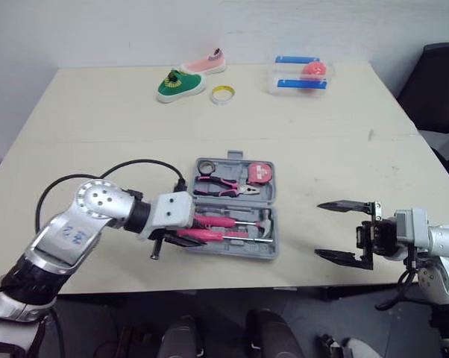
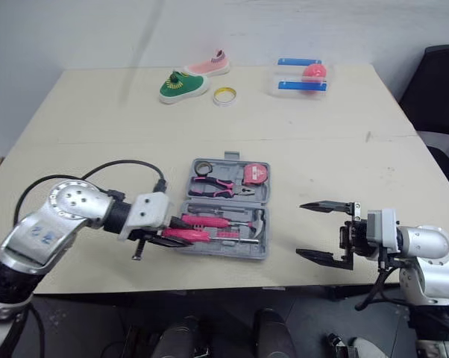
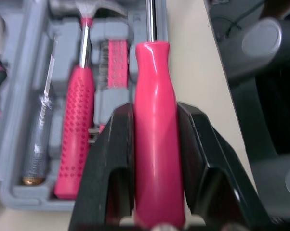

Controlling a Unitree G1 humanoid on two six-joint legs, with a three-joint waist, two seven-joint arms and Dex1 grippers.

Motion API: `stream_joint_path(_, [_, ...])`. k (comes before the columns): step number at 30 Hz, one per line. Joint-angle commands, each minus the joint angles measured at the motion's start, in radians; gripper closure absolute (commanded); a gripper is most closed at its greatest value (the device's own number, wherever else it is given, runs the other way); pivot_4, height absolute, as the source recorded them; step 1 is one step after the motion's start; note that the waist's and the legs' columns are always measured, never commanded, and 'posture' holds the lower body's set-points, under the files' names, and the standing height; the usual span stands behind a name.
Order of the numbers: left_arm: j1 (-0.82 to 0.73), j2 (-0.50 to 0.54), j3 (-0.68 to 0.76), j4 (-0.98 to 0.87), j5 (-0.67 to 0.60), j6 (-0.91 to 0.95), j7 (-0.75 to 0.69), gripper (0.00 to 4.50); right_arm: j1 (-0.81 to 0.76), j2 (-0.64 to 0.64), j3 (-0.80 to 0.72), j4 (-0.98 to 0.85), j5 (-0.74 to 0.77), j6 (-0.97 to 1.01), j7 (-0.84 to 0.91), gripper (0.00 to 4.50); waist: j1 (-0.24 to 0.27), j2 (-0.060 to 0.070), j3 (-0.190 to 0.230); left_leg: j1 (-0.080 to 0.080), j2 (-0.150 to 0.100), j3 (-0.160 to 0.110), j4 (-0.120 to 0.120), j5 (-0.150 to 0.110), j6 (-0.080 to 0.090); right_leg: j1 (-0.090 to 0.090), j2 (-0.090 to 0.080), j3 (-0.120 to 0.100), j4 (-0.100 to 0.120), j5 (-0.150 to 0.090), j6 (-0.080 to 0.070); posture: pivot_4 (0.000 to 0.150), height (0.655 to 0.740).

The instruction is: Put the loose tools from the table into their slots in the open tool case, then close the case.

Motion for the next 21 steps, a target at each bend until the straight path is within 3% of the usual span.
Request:
stream_joint_path(1, [-0.025,-0.022,-0.049,0.001,0.052,0.023,0.004,3.93,0.009,-0.003,-0.025,-0.053,0.000,0.015,-0.026,0.00,0.001,0.000,0.000,0.000,0.000,0.000,0.000,0.000,0.000,0.000,0.000,0.000,0.000,0.000,0.000,0.150,0.7400])
stream_joint_path(17, [-0.024,-0.043,-0.059,-0.014,0.090,0.083,-0.001,3.93,0.062,0.008,-0.037,-0.108,-0.004,0.016,-0.061,0.00,0.001,-0.001,0.000,-0.001,0.003,0.000,0.005,-0.001,0.001,0.000,0.002,0.002,0.001,0.000,0.000,0.150,0.7400])
stream_joint_path(19, [-0.020,-0.043,-0.059,-0.016,0.070,0.089,-0.027,2.92,0.064,0.010,-0.035,-0.108,-0.006,0.012,-0.062,0.00,0.001,-0.001,0.000,-0.001,0.003,0.000,0.005,-0.001,0.001,0.000,0.002,0.002,0.001,0.000,0.000,0.150,0.7400])
stream_joint_path(20, [-0.017,-0.059,-0.048,-0.008,0.079,0.065,-0.005,2.74,0.064,0.012,-0.035,-0.108,-0.006,0.011,-0.062,0.00,0.001,-0.001,0.000,-0.001,0.003,0.000,0.005,-0.001,0.001,0.000,0.002,0.002,0.001,0.000,0.000,0.150,0.7400])
stream_joint_path(21, [-0.014,-0.063,-0.046,-0.004,0.084,0.040,-0.007,2.22,0.065,0.013,-0.034,-0.107,-0.007,0.009,-0.061,0.00,0.001,-0.001,0.000,-0.001,0.003,0.000,0.005,-0.001,0.001,0.000,0.002,0.002,0.001,0.000,0.000,0.150,0.7400])
